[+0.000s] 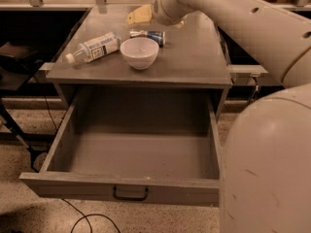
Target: Place redbull can into top drawer
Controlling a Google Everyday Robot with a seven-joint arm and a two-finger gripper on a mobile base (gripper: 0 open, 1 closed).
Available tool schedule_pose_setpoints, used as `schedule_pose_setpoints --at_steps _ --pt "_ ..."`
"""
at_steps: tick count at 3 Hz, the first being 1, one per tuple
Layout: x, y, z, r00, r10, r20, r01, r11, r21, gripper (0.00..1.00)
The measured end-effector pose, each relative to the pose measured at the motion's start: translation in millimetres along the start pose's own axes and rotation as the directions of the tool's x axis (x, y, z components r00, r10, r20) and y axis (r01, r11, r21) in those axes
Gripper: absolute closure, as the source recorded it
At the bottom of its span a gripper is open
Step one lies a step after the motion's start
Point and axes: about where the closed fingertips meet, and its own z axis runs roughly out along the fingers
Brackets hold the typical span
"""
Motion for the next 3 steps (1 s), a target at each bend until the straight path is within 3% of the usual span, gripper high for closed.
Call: schedule_pose_setpoints --at_steps 1,3 --pt "-5.6 -6.2 13.9 0.999 0.040 0.003 -0.040 0.9985 0.036 0.00" --pt "-1.4 -18.0 38.8 0.993 0.097 -0.060 -0.089 0.9876 0.130 0.00"
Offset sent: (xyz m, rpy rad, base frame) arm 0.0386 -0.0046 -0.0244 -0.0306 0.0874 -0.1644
